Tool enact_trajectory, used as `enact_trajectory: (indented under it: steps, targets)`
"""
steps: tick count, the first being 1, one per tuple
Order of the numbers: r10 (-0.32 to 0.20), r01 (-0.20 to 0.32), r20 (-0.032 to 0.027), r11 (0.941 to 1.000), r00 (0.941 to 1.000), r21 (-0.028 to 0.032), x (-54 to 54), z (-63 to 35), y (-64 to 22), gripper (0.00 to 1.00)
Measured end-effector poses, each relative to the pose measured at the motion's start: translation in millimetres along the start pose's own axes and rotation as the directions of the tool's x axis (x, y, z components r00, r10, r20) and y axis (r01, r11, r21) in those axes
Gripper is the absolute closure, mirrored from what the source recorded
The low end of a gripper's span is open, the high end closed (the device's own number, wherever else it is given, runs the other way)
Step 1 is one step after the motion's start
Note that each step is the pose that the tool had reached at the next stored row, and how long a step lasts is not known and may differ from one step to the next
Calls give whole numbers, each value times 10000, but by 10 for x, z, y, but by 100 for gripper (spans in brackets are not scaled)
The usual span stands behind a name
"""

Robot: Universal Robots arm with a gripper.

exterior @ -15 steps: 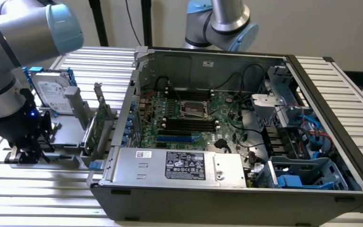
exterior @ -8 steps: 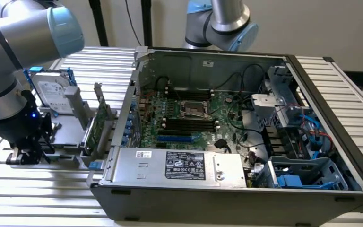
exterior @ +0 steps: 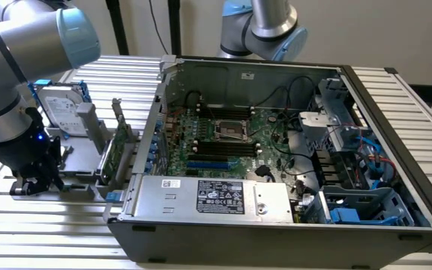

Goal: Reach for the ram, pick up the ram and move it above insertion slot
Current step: 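Pick up the ram and move it above insertion slot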

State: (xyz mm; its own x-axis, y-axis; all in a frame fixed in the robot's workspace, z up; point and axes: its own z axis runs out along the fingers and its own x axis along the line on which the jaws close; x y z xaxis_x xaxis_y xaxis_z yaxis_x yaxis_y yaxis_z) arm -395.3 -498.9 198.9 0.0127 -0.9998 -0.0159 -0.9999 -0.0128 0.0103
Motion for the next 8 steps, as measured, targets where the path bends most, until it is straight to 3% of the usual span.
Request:
enact_trajectory:
  steps: [8]
  targets:
    - [0, 0, 1, 10000, 10000, 1, 0, 2, 0, 87]
